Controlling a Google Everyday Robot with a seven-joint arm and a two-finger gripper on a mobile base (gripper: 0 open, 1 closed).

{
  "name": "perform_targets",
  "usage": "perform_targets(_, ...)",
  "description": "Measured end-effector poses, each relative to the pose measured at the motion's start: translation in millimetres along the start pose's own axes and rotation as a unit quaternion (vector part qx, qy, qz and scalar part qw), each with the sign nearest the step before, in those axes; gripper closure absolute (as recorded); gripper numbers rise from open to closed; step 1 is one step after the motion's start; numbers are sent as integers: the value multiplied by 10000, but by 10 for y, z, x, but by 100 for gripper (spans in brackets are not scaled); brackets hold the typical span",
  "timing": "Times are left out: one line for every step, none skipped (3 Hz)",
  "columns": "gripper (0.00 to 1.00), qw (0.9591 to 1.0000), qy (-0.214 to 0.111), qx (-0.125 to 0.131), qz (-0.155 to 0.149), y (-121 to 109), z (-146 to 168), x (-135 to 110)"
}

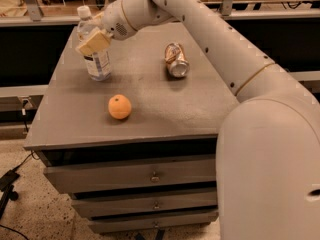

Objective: Move blue plastic bottle near orange can

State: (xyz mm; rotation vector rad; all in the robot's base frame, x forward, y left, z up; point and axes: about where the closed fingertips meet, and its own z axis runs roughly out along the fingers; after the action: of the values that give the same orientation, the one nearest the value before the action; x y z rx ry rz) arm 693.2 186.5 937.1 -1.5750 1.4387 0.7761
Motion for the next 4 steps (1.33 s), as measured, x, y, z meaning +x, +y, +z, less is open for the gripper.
perform_targets(90, 9997, -126, -15, -195, 29, -20, -80)
perform_targets(100, 9984, -130, 179, -516, 129, -212, -249)
perform_targets(100, 9942, -145, 551, -908, 400, -546, -530)
perform_targets(100, 9891, -185, 1032, -1038, 682, -881, -586)
